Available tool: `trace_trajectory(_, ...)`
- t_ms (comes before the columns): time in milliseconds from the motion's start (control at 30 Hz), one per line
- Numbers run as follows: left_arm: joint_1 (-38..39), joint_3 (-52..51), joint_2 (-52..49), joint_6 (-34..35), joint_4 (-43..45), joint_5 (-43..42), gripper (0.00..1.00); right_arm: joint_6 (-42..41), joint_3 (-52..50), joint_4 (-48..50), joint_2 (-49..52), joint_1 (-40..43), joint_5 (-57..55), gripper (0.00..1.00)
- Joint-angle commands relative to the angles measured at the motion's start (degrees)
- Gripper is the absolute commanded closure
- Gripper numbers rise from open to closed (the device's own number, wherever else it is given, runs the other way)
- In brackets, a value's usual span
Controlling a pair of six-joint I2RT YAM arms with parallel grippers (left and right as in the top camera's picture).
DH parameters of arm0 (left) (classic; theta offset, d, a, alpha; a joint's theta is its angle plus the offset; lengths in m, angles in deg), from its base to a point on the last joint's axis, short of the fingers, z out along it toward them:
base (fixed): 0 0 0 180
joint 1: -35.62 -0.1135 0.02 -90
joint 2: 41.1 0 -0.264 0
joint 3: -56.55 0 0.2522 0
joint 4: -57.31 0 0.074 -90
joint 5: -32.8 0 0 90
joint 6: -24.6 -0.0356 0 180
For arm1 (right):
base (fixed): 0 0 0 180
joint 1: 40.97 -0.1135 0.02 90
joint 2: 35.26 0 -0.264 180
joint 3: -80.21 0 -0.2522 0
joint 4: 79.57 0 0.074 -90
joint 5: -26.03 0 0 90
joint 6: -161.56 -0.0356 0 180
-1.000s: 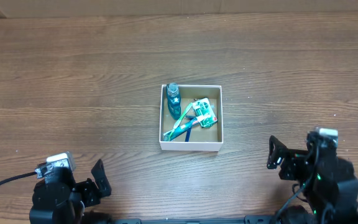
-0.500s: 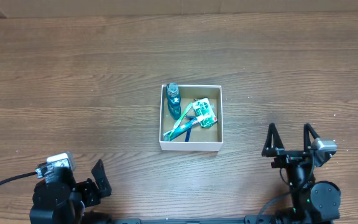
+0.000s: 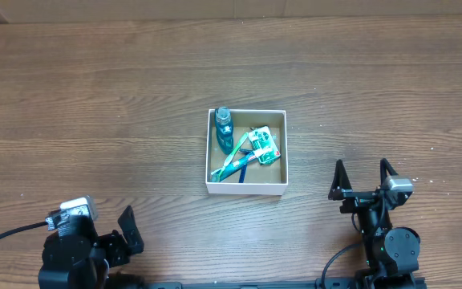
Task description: Pack container
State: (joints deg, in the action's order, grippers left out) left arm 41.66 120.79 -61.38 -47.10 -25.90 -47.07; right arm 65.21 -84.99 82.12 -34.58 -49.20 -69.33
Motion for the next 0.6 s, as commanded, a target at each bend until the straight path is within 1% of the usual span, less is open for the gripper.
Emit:
trace_trajectory(0,0.5,-0.2,0.1,1.0,0.2,0.8,0.00,0.4,-0.6,0.2,-0.5,0.3,0.3,0.00)
trace_trajectory(567,0.3,-0.3,0.2,0.7,-0.4,1.4,0.00,0.4,-0.6,0.2,-0.5,0.3,0.3,0.00)
